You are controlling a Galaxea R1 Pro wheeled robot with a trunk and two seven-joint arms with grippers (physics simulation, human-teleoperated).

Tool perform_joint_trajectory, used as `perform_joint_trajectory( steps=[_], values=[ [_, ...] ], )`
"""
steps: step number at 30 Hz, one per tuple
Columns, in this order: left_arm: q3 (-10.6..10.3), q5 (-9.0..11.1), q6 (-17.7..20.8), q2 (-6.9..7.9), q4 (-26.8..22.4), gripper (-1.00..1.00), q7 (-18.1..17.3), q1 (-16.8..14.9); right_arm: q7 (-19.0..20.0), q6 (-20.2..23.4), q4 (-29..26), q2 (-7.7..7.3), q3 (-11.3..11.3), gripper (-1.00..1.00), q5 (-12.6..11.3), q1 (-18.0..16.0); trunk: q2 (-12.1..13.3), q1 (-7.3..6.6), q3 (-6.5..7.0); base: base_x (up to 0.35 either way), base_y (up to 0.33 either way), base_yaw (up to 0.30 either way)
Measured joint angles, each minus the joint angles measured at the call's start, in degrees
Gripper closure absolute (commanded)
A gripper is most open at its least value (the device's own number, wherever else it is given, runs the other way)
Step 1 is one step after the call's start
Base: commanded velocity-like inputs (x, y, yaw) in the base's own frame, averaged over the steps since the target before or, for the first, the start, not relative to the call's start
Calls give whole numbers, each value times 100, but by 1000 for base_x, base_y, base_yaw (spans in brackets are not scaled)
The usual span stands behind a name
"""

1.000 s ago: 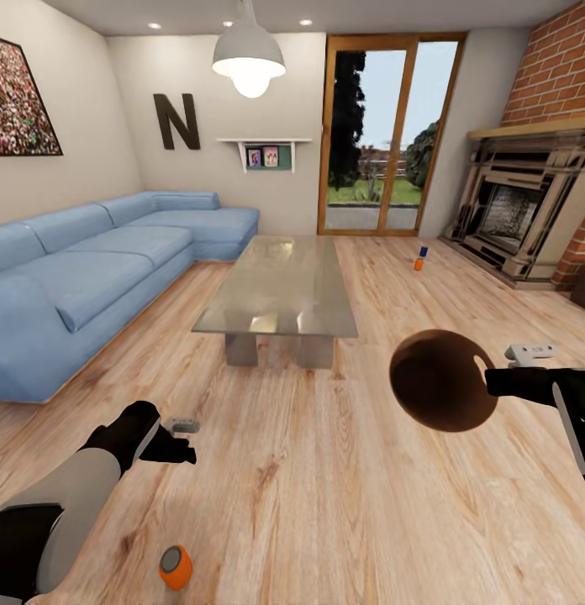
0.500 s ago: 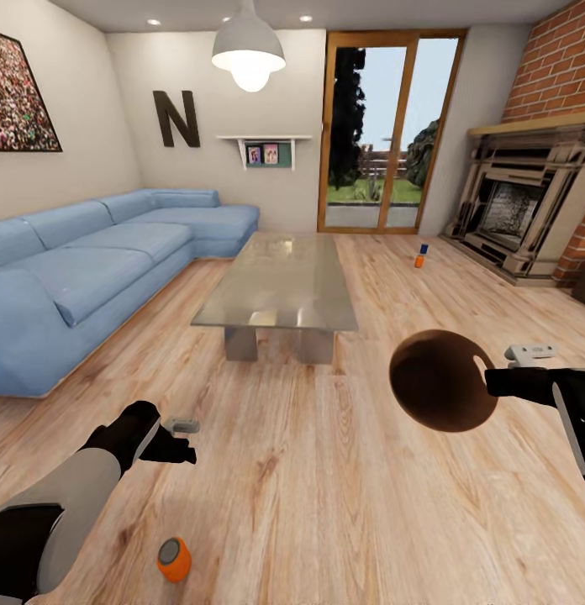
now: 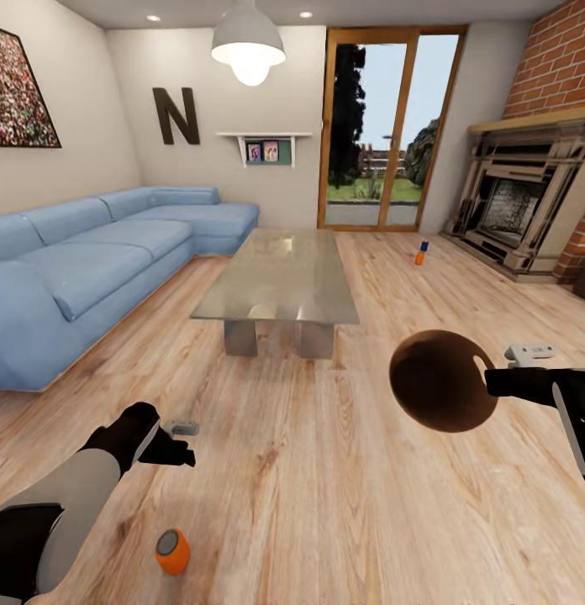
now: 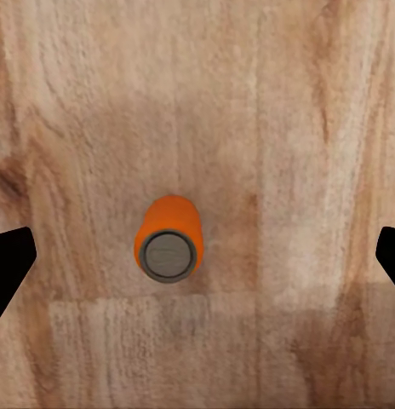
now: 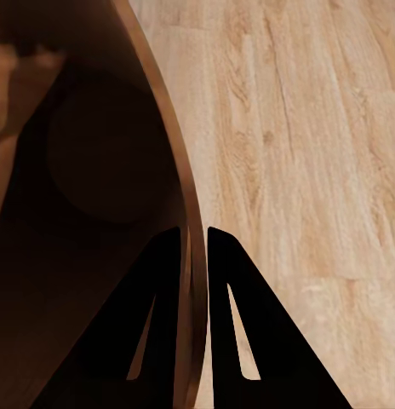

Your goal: Put the three can of soda from the living room inside the tash can in the kitchen.

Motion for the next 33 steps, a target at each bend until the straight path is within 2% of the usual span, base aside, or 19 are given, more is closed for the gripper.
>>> perform_joint_trajectory(
  steps=[4, 14, 21, 25, 27, 29, 30, 33],
  values=[
    [0, 3, -4, 29, 2, -100, 1, 0, 0, 0, 1, 0, 0, 100, 1, -5, -160, 88, -72, 0, 0, 0],
    [0, 16, -18, 157, 3, -100, 2, -5, 1, 1, -2, -3, 0, 100, -5, -9, -174, 114, -293, 0, 0, 0],
    [0, 19, -21, 169, 5, -100, -1, -4, 0, -2, 5, -8, -8, 100, 9, -9, -183, 132, -448, 0, 0, 0],
    [0, 19, -25, 164, 1, -100, -5, -1, -1, 0, 3, -17, -15, 100, -19, -14, -184, 132, -449, 0, 0, 0],
    [0, 19, -26, 161, -1, -100, -6, -1, 0, 2, -2, -55, -19, 100, -36, -16, -184, 132, -448, 0, 0, 0],
    [0, 19, -27, 160, -2, -100, -6, 0, -3, -1, -20, -161, -23, 100, -36, -21, -184, 131, -448, 0, 0, 0],
    [0, 19, -26, 159, -4, -100, -7, 0, 4, 5, -19, -293, -17, 100, -101, -23, -184, 132, -449, 0, 0, 0],
    [0, 22, -26, 158, -4, -100, -7, 0, -15, -28, -34, -392, -30, 100, 131, -26, -184, 132, -449, 0, 0, 0]
  ],
)
